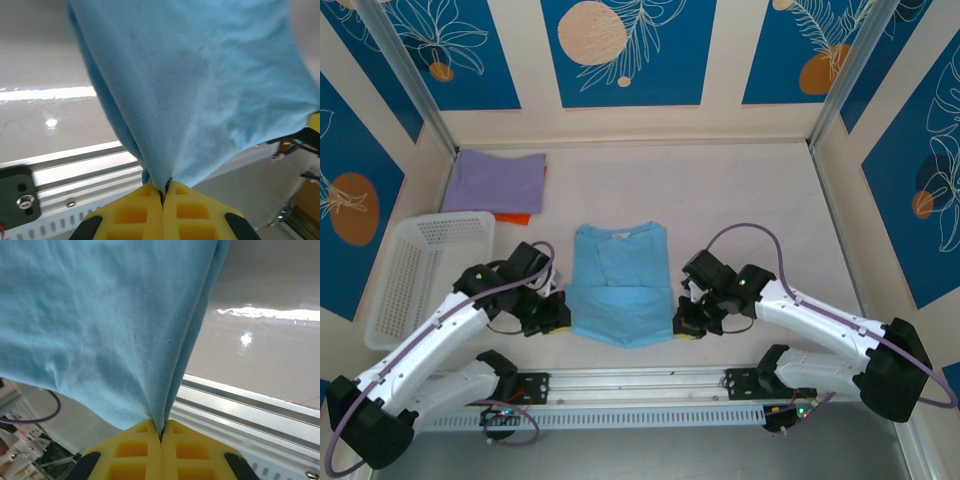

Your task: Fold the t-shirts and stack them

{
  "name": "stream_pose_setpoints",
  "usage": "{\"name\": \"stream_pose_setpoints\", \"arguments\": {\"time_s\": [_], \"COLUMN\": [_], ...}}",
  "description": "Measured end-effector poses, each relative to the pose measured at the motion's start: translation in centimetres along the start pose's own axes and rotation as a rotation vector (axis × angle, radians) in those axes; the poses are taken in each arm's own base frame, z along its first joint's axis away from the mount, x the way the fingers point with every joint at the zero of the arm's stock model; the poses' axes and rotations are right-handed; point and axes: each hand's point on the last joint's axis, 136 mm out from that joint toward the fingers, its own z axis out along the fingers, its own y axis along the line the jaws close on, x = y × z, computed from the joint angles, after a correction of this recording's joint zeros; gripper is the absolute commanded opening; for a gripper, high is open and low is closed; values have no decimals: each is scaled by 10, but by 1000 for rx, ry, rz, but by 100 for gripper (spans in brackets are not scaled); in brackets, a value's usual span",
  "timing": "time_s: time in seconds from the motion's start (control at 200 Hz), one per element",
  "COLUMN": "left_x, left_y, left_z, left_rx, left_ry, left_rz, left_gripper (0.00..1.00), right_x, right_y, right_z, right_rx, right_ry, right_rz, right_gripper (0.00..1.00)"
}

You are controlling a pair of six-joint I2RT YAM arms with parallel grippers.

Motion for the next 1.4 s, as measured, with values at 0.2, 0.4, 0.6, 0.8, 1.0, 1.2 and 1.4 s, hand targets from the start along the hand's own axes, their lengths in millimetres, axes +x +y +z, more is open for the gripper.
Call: {"name": "stream_pose_setpoints", "arguments": {"time_s": [0.2,0.4,0.6,0.8,1.0,1.2,1.4], "left_x": [-15,-37,-82,-152,-224,-282,-325], "left_y": [-28,-22,-35,-45,-31,7,31], "left_z": [-25,-29,-20,-21,-22,14,34], "left_rx": [66,87,133,183,199,159,87], "left_ry": [-63,-88,-77,-122,-183,-154,-172], "left_rz": [20,-90,-187,-264,-336,-432,-472], "left_gripper": [0,0,0,0,0,57,82], "right_x": [-19,-50,-108,-184,-258,-327,-360], "right_y": [27,30,44,69,75,56,14], "right_z": [-31,-51,-65,-70,-52,-17,0], "right_rx": [-75,-112,-128,-126,-124,-119,-92], "right_ry": [-65,-109,-120,-111,-74,-28,-4], "right_rz": [-15,60,148,193,267,408,585], "right_gripper": [0,0,0,0,0,37,55]}}
